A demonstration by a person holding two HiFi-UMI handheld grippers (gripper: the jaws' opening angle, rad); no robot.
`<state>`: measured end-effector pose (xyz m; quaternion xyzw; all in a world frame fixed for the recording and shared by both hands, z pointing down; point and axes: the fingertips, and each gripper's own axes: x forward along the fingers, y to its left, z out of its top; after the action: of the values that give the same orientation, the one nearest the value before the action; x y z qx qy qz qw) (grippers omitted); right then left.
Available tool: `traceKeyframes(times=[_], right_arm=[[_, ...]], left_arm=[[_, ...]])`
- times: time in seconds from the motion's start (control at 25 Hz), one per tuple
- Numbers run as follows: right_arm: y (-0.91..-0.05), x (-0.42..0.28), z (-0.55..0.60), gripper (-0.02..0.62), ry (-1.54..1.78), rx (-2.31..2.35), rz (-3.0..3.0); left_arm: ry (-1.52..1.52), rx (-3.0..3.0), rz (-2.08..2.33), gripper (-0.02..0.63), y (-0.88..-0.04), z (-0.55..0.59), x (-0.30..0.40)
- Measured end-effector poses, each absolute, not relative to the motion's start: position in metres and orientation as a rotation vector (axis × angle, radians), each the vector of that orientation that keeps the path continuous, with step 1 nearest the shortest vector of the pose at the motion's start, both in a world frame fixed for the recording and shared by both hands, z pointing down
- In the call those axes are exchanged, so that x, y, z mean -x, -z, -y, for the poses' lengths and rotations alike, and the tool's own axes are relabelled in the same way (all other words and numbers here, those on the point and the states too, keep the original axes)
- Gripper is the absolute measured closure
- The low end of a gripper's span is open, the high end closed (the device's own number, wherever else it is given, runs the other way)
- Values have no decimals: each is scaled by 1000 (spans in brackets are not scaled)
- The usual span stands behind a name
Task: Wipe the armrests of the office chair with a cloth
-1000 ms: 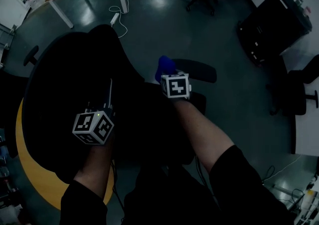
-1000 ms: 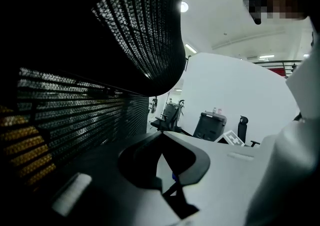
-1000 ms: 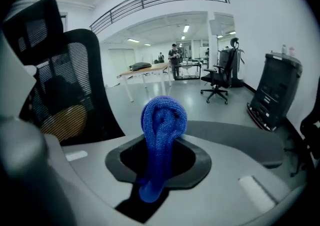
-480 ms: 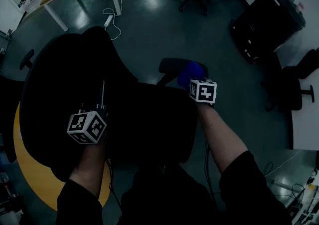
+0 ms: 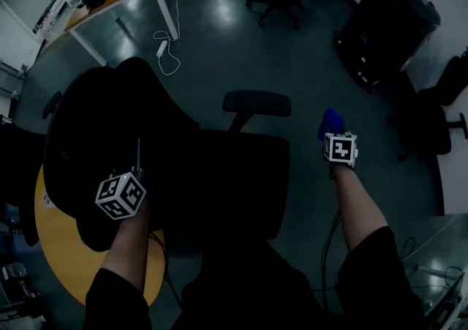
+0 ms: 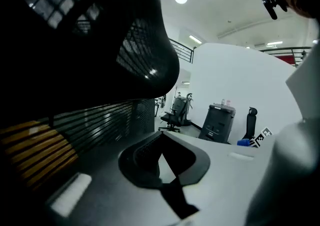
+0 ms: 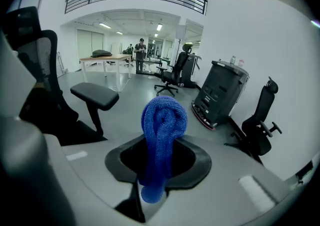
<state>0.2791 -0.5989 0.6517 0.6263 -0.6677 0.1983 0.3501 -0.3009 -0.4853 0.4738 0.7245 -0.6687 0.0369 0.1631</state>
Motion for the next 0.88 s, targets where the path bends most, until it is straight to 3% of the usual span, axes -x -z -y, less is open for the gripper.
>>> traceKeyframes(times=[0.24,0.6,0.88], right_arm=[[-609,-286,487,495,-462,-1572,1963],[-503,-192,187,495,-541,-1706,2326],[-438,-121,5,495,-608,-1664,2505]], left_arm=[[-86,-2191,1874,589,-439,390,256],[241,-2548,1611,589,-357,194,189],[349,-2554,1376,589,-327,31,177]])
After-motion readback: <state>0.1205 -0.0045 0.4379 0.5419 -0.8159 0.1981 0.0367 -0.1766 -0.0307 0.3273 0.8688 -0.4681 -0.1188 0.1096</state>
